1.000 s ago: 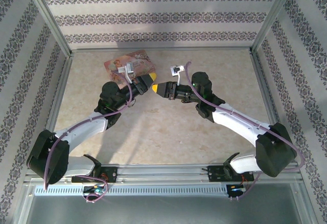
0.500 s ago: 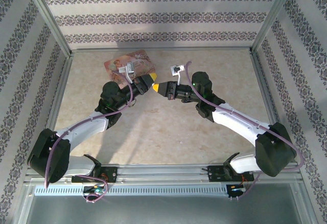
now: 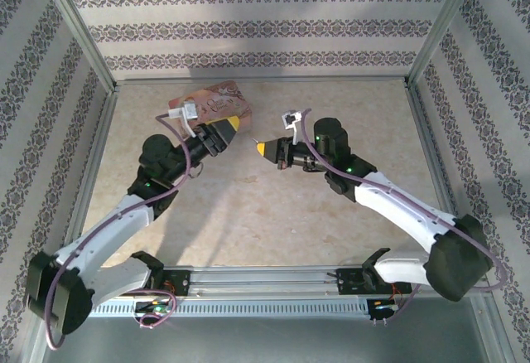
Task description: Unlock the padlock with the key
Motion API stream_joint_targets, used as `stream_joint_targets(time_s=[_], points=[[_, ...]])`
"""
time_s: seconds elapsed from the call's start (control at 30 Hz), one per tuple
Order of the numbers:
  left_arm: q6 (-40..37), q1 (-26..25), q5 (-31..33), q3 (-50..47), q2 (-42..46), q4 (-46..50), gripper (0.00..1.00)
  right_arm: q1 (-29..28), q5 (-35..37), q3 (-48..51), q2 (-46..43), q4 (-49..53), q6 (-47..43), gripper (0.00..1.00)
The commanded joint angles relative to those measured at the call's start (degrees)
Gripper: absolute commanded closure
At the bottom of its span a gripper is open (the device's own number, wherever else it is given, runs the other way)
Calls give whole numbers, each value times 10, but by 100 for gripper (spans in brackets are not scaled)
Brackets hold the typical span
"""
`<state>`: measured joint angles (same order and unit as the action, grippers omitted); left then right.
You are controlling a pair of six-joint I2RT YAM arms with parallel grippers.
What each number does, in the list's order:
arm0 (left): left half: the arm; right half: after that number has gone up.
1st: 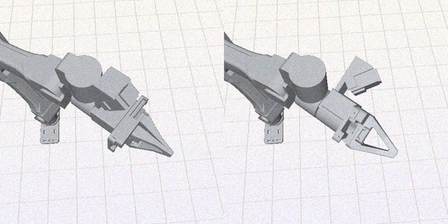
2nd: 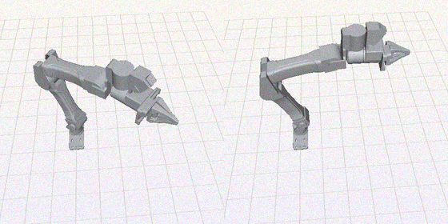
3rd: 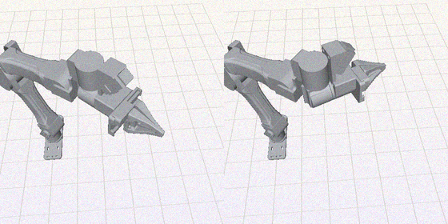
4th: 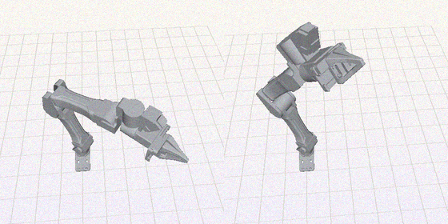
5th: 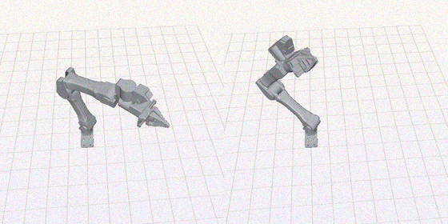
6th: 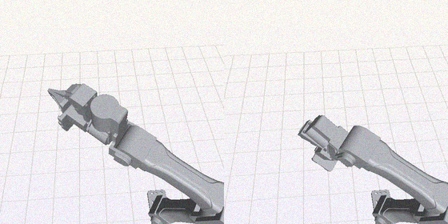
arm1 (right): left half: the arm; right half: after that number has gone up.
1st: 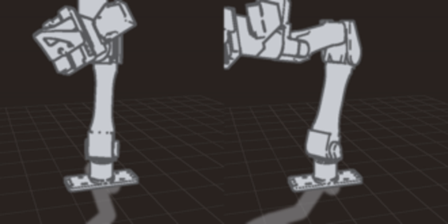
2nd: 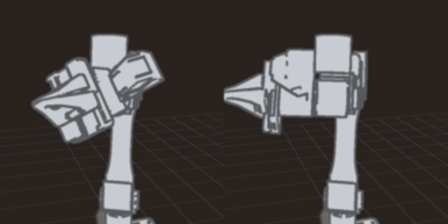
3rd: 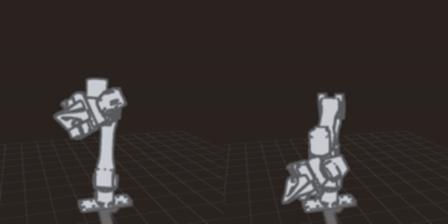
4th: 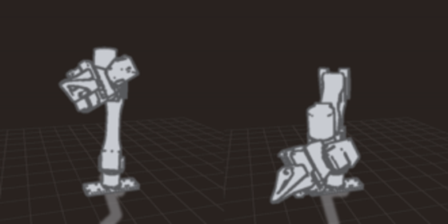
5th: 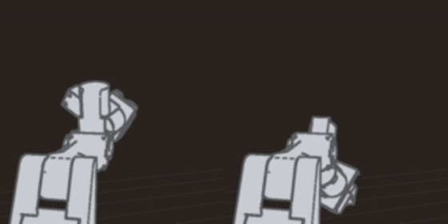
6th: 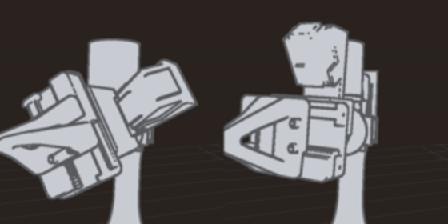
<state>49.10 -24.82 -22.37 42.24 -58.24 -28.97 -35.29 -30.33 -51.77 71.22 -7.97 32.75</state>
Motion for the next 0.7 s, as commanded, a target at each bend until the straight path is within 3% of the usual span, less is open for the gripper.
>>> stream_joint_targets(time_s=[0.0,0.13,0.23,0.47,0.6,0.67], points=[[-63,14,52,44,50,162,30,-21,94,-33,-40,119,-126,100],[-83,19,101,112,76,326,25,-57,210,-55,-64,205,-231,100],[-78,20,108,150,77,388,23,-93,297,-68,-78,238,-311,100],[-31,20,114,164,77,421,23,-185,483,-100,-91,270,-525,100],[20,19,87,167,65,435,23,-204,531,-89,-99,239,-625,100],[50,19,56,167,53,441,29,-211,536,-74,-104,214,-679,100]])
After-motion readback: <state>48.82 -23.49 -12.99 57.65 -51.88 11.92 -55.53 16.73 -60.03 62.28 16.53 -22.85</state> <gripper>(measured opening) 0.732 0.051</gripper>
